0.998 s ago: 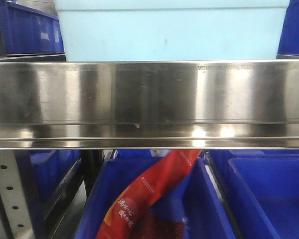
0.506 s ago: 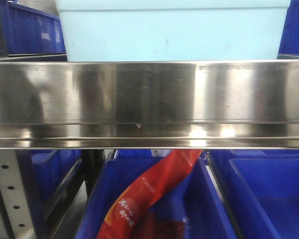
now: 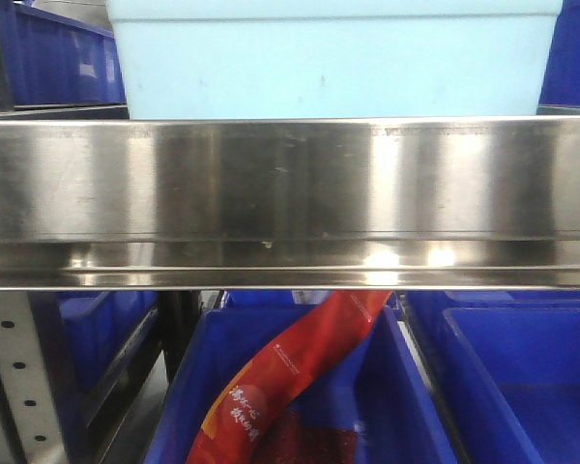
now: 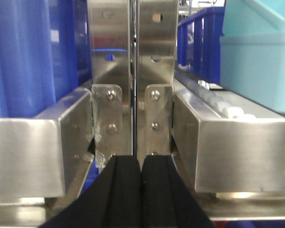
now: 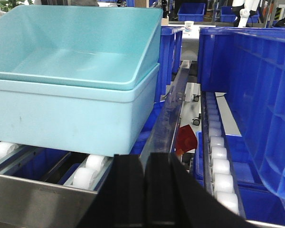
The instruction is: Move two blue bins to right shelf middle
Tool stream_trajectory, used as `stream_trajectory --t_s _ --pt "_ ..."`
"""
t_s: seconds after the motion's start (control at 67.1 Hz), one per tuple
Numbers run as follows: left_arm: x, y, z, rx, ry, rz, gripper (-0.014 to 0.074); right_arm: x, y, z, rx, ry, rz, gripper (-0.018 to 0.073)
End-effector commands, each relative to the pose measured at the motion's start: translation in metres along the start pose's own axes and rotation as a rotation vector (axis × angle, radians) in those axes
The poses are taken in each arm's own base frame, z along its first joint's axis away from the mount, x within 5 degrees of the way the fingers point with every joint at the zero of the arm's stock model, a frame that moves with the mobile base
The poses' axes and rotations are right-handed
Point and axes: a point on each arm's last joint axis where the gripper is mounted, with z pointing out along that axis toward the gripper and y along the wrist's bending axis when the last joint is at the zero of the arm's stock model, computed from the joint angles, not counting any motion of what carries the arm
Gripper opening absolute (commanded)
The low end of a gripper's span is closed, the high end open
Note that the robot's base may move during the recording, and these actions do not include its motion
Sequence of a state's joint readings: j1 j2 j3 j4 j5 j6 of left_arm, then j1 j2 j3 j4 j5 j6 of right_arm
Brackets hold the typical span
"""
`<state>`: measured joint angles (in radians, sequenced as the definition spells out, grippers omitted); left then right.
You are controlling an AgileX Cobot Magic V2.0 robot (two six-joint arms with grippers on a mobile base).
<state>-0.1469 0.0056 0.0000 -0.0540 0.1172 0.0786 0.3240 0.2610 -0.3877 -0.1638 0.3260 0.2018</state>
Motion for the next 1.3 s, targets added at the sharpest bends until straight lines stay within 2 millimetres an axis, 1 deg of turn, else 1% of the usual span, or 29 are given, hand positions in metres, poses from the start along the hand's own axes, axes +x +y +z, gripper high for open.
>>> stream_trajectory --t_s 0.0,0.953,1.013,1.147,1.281 --pt "-0.0003 0.0002 -0.0005 -0.003 -0.005 -0.009 -0.0111 -0.0016 -0.0001 -0.0006 0.002 -0.024 -0.009 -0.0162" --pt "-0.0010 0.0002 -0.0005 -0.004 -0.013 -0.009 -0.0111 -0.0016 -0.0001 -0.0006 0.002 -0.024 -0.009 -0.0162" --pt "-0.0010 0.0002 -0.0005 -0.004 -0.013 -0.009 -0.0111 -0.0014 0.0006 -0.0005 -0.007 -0.022 0.014 -0.0162" --pt "-0.0010 0.0002 -0.0005 -0.004 -0.013 -0.009 -0.0111 -0.0001 -0.0023 -0.0002 0.041 -0.018 -0.017 -0.0162" --pt "-0.0010 0.0002 -0.0005 -0.004 -0.013 -0.009 -0.0111 0.0083 -0.0070 0.0002 0.125 -0.036 -0.035 -0.0162"
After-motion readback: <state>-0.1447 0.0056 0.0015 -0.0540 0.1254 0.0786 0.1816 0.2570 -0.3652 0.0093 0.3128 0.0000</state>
